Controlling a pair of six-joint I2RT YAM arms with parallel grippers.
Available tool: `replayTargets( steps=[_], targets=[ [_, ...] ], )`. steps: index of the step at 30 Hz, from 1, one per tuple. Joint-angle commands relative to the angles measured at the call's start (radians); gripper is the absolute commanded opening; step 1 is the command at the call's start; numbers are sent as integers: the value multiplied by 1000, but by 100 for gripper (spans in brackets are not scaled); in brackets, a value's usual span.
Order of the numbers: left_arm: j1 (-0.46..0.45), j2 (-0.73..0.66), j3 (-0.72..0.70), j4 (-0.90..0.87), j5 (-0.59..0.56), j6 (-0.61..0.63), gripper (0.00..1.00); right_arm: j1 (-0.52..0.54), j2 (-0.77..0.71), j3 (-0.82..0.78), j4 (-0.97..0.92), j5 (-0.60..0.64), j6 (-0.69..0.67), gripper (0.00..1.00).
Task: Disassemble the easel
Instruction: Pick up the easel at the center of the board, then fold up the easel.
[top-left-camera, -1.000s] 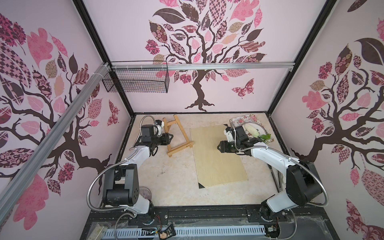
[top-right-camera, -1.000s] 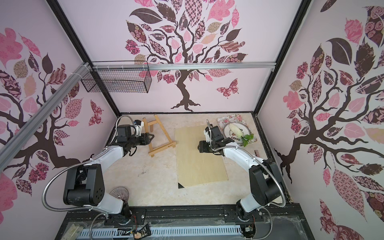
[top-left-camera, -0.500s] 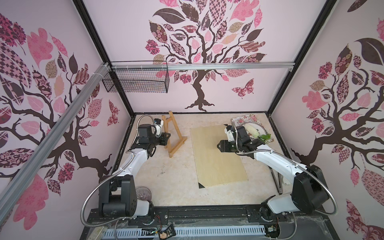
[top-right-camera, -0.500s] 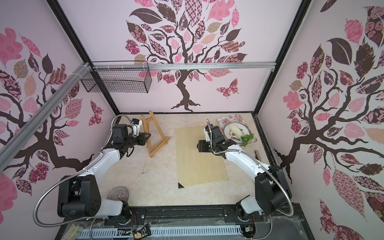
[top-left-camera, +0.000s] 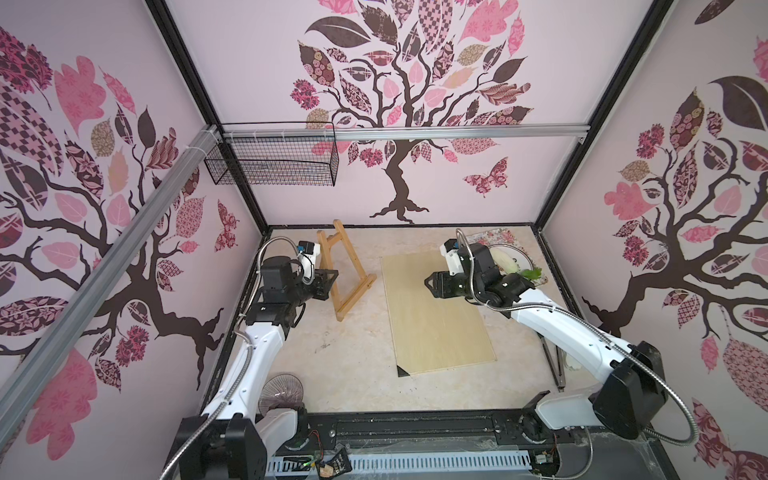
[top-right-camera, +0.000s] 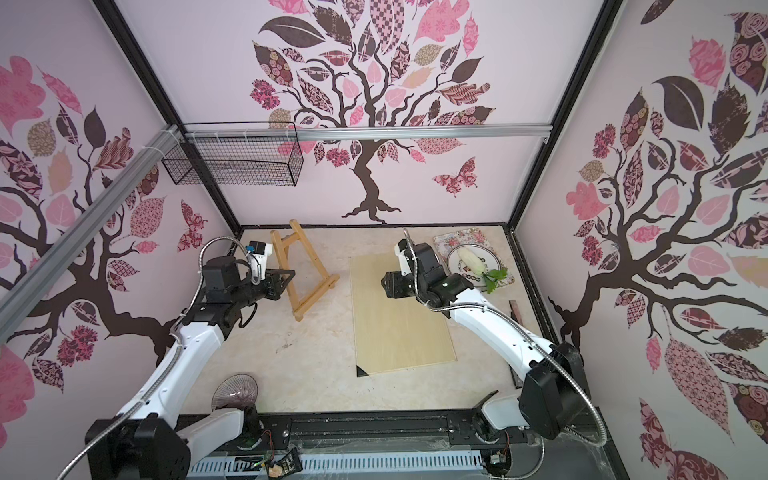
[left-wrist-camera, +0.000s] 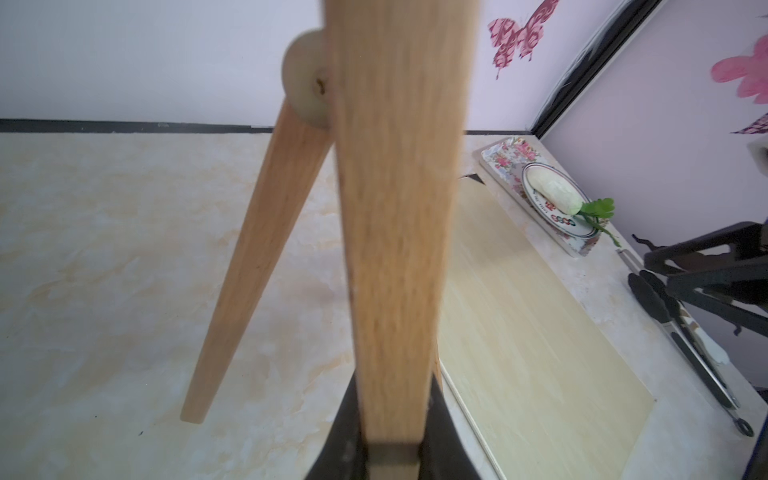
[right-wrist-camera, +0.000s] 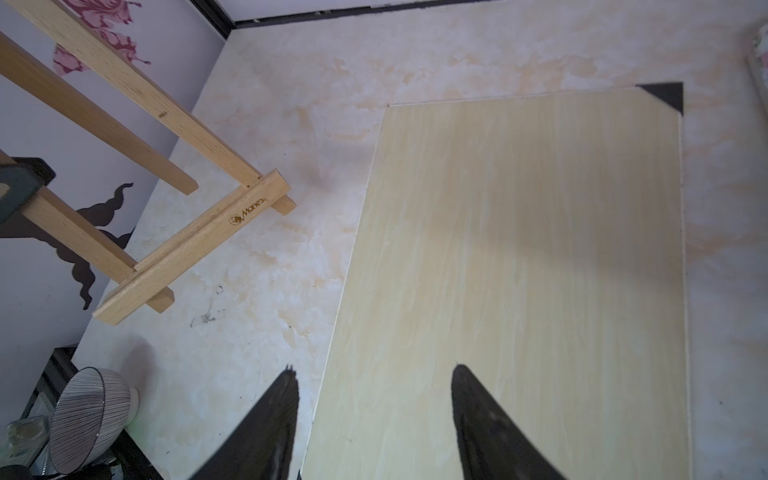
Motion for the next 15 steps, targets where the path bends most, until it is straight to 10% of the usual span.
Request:
replayTargets(
  steps=[1,15],
  targets=[
    [-15,-93,-20,22,64,-39,0,61,-29,76,24,52,-59,62],
    [-244,-286,-80,118,-32,-340,0,249,113,275,116,134,-161,64]
  ],
)
